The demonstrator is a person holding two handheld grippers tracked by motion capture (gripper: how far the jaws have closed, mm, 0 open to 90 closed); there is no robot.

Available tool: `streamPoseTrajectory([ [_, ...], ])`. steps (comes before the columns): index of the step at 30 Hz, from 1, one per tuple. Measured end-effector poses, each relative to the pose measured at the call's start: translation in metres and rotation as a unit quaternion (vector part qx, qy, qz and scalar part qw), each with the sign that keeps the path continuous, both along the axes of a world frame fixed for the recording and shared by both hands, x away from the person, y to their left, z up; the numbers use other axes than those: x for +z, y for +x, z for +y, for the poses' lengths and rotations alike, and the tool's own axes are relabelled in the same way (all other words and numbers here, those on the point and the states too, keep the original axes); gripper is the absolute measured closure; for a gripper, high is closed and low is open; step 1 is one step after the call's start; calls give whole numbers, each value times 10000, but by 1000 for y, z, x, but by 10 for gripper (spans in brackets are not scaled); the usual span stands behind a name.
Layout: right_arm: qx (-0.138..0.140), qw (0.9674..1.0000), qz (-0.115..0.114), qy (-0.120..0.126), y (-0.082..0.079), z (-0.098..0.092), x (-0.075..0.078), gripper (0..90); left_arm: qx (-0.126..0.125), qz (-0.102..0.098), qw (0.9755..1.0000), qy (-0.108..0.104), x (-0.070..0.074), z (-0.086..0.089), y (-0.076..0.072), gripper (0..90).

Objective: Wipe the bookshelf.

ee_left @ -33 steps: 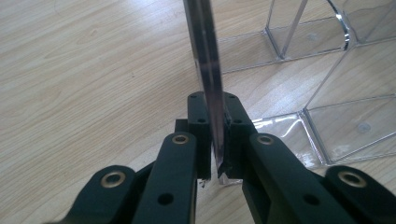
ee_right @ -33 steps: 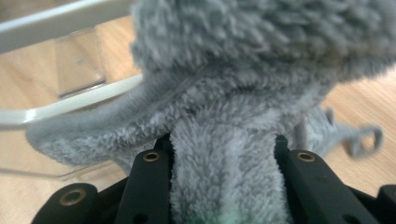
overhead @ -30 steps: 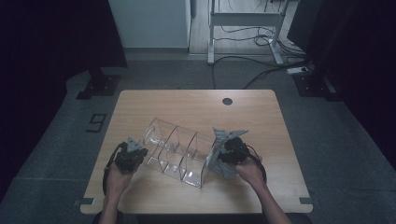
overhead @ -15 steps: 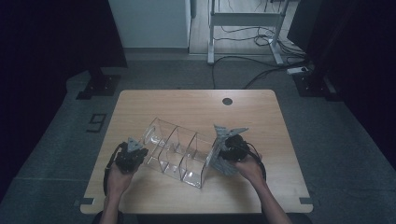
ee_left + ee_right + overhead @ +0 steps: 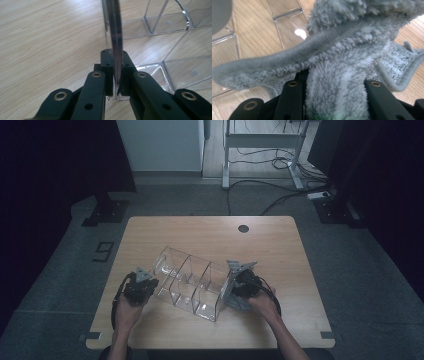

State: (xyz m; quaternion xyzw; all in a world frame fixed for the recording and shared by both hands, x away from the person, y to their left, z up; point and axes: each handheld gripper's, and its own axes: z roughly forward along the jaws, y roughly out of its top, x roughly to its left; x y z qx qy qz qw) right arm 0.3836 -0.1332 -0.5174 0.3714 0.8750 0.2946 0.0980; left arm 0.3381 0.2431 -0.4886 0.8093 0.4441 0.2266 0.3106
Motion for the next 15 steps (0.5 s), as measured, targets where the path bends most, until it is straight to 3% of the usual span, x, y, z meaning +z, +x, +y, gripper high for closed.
streamPoseTrajectory([
  [7,67,10000,-13,-45,-4,2,1,641,268,29,9996,-98,-1,-2,1,867],
  [15,198,9998,-21,-35,-18,8,4,641,398,57,9991,-126,-1,-4,1,869],
])
